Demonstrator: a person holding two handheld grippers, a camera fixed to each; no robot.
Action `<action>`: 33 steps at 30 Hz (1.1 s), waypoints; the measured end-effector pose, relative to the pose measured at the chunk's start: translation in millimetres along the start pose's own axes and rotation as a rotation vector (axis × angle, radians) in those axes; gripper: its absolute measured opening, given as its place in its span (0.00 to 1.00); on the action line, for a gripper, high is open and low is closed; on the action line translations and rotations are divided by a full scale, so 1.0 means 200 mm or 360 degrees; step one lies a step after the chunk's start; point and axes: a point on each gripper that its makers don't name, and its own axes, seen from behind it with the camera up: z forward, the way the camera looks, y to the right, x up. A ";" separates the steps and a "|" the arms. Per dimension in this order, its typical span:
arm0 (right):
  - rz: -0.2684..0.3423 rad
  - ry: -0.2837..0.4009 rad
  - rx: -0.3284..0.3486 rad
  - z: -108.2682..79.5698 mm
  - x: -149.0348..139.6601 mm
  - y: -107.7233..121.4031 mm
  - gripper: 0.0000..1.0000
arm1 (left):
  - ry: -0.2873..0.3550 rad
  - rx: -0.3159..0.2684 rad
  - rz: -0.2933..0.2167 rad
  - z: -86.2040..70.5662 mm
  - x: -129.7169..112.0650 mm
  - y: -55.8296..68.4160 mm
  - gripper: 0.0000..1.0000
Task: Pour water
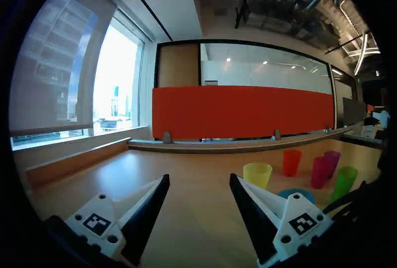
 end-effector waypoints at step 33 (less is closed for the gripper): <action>0.0095 -0.0129 0.0037 0.17 -0.34 -0.07 1.00 | 0.0000 0.0000 0.0000 0.00 0.00 0.00 0.89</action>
